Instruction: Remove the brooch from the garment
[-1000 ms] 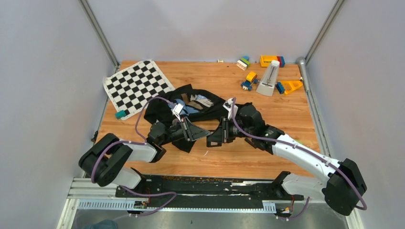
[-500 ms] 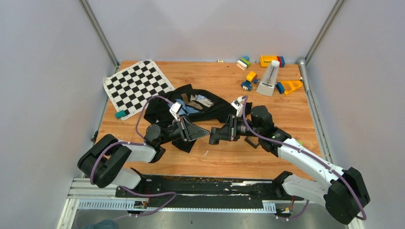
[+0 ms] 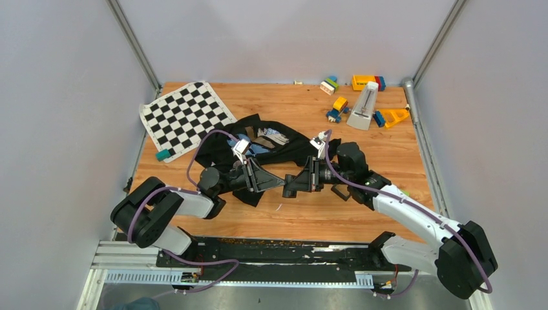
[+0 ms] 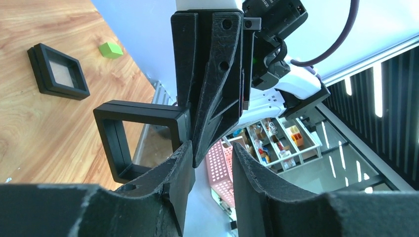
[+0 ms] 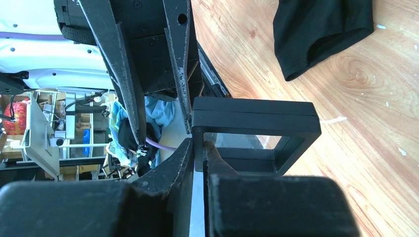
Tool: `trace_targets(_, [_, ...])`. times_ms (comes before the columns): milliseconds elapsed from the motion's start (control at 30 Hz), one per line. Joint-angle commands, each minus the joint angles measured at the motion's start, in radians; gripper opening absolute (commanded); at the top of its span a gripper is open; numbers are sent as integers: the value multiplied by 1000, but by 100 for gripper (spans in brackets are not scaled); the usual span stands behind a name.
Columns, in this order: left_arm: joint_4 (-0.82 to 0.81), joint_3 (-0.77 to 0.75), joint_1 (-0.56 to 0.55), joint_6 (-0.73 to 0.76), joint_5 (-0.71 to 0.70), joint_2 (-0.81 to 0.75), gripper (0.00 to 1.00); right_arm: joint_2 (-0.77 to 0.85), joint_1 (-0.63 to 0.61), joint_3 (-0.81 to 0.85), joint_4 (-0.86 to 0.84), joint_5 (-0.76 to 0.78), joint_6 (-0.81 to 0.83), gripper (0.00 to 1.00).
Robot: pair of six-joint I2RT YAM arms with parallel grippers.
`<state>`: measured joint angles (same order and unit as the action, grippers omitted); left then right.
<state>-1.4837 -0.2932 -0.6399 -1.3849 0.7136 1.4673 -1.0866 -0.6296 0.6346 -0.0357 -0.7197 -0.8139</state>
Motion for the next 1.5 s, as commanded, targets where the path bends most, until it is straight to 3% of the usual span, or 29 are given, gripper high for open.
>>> trace_targets(0, [5, -16, 0, 19, -18, 30, 45, 36, -4, 8, -78, -33, 5, 0])
trace_targets(233, [77, 13, 17, 60, -54, -13, 46, 75, -4, 23, -9, 18, 44, 0])
trace_targets(467, [178, -20, 18, 84, -37, -53, 47, 43, -5, 25, -58, -52, 31, 0])
trace_targets(967, [88, -45, -14, 30, -1, -8, 40, -17, -5, 33, -95, -67, 20, 0])
trace_targets(1100, [78, -47, -17, 23, 8, -10, 27, -17, -5, 30, -96, -61, 18, 0])
trace_targets(1233, [61, -41, -17, 18, 8, -21, 2, -11, -4, 22, -84, -49, 22, 0])
trace_targets(1467, [-21, 21, 30, -32, -15, -18, 0, 90, 47, -46, -76, -35, 2, 0])
